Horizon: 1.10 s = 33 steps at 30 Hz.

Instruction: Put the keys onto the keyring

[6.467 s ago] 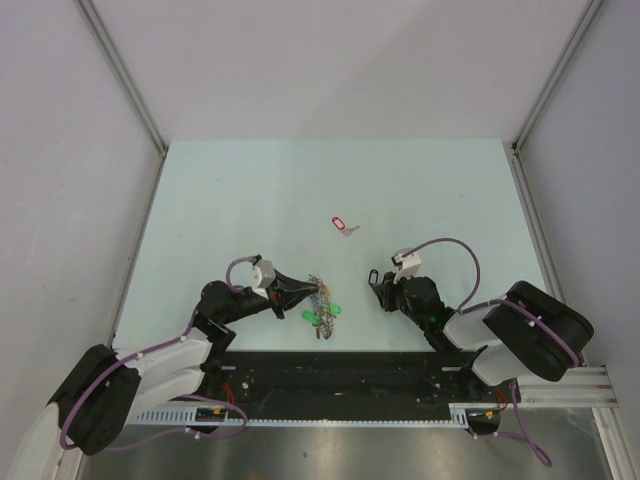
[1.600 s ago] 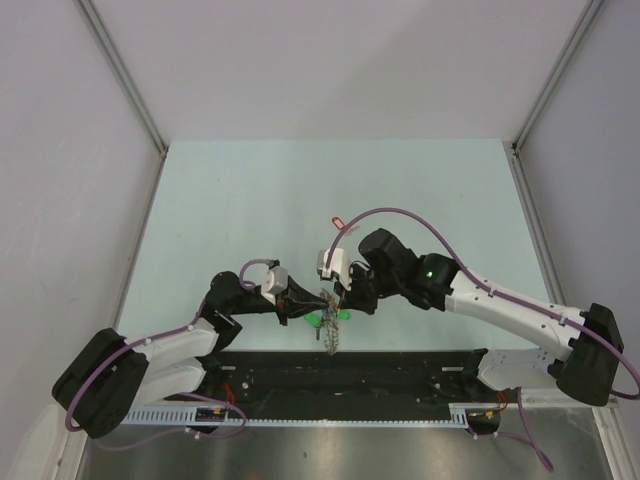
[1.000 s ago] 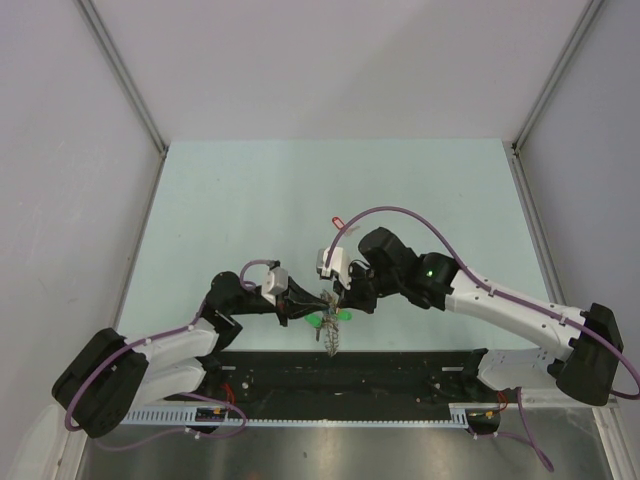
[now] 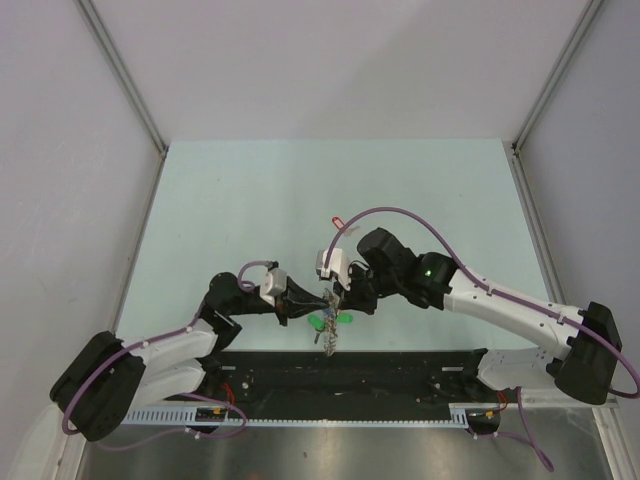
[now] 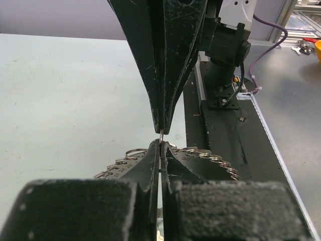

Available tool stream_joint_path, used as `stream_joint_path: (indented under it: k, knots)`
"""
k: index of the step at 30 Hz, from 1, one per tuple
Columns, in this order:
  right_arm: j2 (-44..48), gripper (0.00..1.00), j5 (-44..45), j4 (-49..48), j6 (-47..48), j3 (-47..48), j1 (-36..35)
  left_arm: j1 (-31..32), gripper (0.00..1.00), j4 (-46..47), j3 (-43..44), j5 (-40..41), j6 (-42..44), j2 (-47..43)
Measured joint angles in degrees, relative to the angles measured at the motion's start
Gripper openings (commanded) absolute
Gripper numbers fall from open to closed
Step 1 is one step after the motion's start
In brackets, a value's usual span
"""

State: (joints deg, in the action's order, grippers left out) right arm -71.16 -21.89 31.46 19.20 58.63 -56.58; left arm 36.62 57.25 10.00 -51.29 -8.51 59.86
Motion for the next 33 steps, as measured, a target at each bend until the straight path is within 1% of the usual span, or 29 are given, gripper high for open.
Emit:
stream_joint_path:
  k: [33]
  knots:
    - [0.00, 0.00, -0.46, -0.02, 0.00, 0.00, 0.00, 0.02, 0.00, -0.04, 0.28, -0.42, 0.00, 0.90]
